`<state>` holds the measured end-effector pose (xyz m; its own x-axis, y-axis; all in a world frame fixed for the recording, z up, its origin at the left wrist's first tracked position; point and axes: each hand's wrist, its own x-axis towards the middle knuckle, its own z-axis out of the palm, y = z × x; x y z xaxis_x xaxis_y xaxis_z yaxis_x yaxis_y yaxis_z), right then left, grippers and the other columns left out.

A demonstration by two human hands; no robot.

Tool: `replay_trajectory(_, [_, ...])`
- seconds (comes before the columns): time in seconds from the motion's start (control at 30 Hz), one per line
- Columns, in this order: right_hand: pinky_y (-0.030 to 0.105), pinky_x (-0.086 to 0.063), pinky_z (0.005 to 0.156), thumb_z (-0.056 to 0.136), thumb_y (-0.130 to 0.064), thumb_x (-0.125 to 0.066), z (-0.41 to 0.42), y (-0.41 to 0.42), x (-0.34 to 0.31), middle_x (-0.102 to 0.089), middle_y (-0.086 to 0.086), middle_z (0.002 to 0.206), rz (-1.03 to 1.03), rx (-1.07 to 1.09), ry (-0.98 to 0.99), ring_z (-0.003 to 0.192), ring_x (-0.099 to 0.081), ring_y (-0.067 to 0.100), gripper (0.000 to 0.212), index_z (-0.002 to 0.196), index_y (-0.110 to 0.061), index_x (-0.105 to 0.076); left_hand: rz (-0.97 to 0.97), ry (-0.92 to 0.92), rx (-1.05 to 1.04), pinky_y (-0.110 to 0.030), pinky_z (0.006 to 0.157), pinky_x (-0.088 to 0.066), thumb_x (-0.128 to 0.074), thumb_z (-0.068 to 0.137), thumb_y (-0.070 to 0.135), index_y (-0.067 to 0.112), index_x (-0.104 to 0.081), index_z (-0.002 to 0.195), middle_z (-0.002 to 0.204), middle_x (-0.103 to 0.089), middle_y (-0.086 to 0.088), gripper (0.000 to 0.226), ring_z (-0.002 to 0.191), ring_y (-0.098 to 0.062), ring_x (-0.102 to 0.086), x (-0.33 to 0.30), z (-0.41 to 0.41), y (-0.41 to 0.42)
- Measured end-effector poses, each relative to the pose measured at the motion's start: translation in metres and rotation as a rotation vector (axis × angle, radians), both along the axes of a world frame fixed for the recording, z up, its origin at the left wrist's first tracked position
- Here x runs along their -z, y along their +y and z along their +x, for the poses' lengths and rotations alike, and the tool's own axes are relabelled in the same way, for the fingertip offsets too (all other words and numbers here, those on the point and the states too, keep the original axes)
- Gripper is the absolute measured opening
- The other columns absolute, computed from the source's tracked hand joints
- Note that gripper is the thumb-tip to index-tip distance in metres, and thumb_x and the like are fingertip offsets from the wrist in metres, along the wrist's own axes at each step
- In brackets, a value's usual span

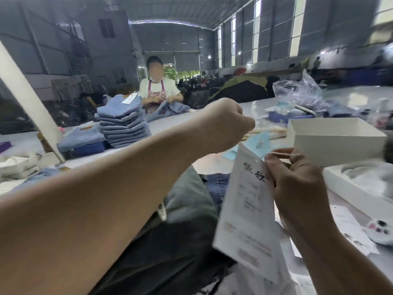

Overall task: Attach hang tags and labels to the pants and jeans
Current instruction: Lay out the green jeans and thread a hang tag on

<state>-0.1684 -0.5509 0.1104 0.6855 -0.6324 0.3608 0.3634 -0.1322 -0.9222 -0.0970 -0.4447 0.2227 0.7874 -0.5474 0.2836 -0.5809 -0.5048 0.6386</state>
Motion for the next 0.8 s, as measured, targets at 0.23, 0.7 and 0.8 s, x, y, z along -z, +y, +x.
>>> replay_trajectory(0.23, [0.014, -0.042, 0.041, 0.096, -0.018, -0.058, 0.015, -0.075, 0.048, -0.07, -0.009, 0.064, -0.055, 0.168, 0.095, 0.05, -0.064, 0.004, 0.014, 0.083, -0.022, -0.059, 0.527, -0.27, 0.099, -0.015, 0.035, -0.03, -0.05, 0.095, 0.024, 0.013, -0.047, 0.068, 0.068, -0.047, 0.0, 0.029, 0.056, -0.011, -0.042, 0.025, 0.029, -0.097])
replay_trajectory(0.7, [0.035, -0.046, 0.065, 0.098, -0.023, -0.048, -0.008, -0.214, 0.132, -0.065, -0.003, 0.074, -0.434, 0.43, 0.672, 0.074, -0.06, 0.021, 0.011, 0.089, -0.027, -0.054, 0.935, -0.533, 0.242, -0.033, 0.065, -0.039, -0.05, 0.091, 0.01, 0.016, -0.055, 0.086, 0.071, -0.038, -0.001, 0.009, 0.071, -0.023, -0.045, 0.132, 0.062, -0.222])
replay_trajectory(0.8, [0.039, -0.048, 0.07, 0.099, -0.024, -0.047, -0.01, -0.224, 0.137, -0.064, 0.0, 0.077, -0.514, 0.402, 0.75, 0.077, -0.059, 0.024, 0.011, 0.09, -0.026, -0.054, 0.918, -0.491, 0.22, -0.032, 0.068, -0.037, -0.046, 0.092, 0.008, 0.009, -0.064, 0.11, 0.089, -0.057, -0.004, 0.025, 0.082, -0.028, -0.051, 0.149, 0.071, -0.219])
